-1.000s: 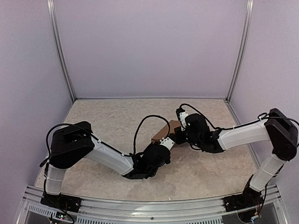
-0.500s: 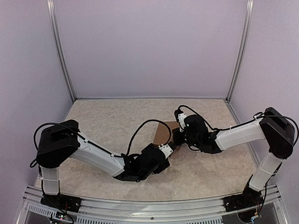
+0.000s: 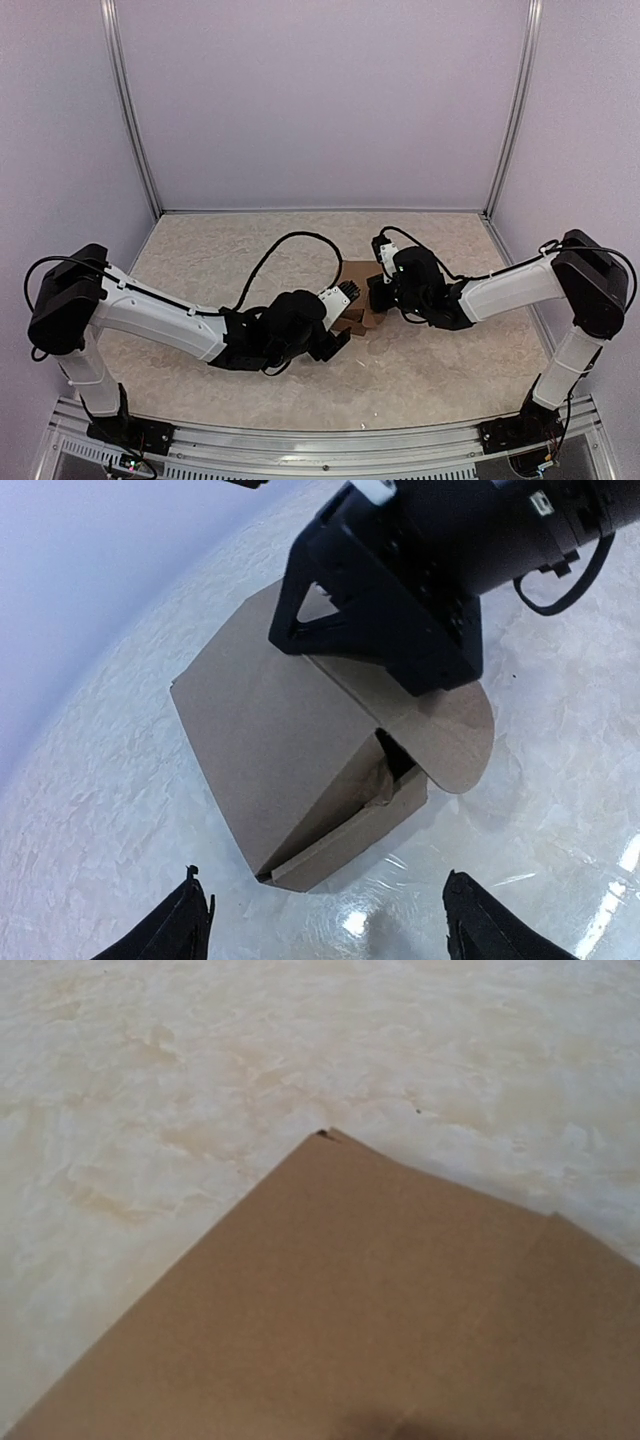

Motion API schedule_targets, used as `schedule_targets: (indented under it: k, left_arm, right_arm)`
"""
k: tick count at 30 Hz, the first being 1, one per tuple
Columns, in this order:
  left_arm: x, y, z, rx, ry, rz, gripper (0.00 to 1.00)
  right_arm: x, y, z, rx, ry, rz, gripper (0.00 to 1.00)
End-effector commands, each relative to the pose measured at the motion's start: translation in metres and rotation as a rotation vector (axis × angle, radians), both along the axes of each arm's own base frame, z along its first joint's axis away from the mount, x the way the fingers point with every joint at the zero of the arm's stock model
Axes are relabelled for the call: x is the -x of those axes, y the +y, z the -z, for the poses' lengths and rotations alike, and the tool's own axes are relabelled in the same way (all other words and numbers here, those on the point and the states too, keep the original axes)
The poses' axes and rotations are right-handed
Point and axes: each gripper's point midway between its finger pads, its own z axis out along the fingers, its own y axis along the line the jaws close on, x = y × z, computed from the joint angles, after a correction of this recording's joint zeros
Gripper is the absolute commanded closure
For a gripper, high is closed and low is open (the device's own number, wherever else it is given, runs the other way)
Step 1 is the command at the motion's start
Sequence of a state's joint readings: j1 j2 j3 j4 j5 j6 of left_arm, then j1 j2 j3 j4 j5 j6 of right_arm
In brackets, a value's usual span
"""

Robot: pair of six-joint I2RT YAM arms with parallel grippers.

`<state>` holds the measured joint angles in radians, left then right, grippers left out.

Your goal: Fold the paper box

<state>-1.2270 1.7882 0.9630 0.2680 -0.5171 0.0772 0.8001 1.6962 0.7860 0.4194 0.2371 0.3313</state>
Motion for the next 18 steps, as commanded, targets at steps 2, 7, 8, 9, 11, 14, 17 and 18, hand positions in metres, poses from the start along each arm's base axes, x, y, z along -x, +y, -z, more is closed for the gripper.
schedule_targets:
  k: [2, 7, 8, 9, 11, 14, 17, 18]
  left_arm:
    - [-0.011, 0.020, -0.002, 0.029, 0.074, -0.024, 0.24]
    - [-0.024, 0.027, -0.005, 0.056, 0.099, -0.063, 0.24]
    - [-0.026, 0.028, -0.004, 0.071, 0.115, -0.071, 0.24]
    - [-0.028, 0.029, -0.003, 0.081, 0.127, -0.076, 0.24]
    - [-0.030, 0.029, -0.002, 0.098, 0.147, -0.080, 0.24]
    - [-0.030, 0.027, 0.001, 0.127, 0.186, -0.077, 0.24]
    - [-0.034, 0.027, 0.004, 0.166, 0.229, -0.095, 0.24]
    - [-0.036, 0.028, 0.004, 0.182, 0.242, -0.105, 0.24]
  right_arm:
    - [0.011, -0.009, 0.039, 0.072, 0.092, -0.023, 0.99]
    - [0.019, -0.014, 0.055, 0.088, 0.130, -0.025, 1.00]
    - [0.020, -0.016, 0.060, 0.091, 0.140, -0.021, 1.00]
    - [0.022, -0.017, 0.063, 0.089, 0.148, -0.021, 1.00]
    - [0.025, -0.020, 0.068, 0.089, 0.159, -0.016, 1.00]
    - [0.027, -0.021, 0.065, 0.081, 0.155, -0.019, 1.00]
    - [0.023, -0.019, 0.050, 0.075, 0.128, -0.021, 0.99]
    - [0.021, -0.018, 0.044, 0.075, 0.117, -0.018, 0.96]
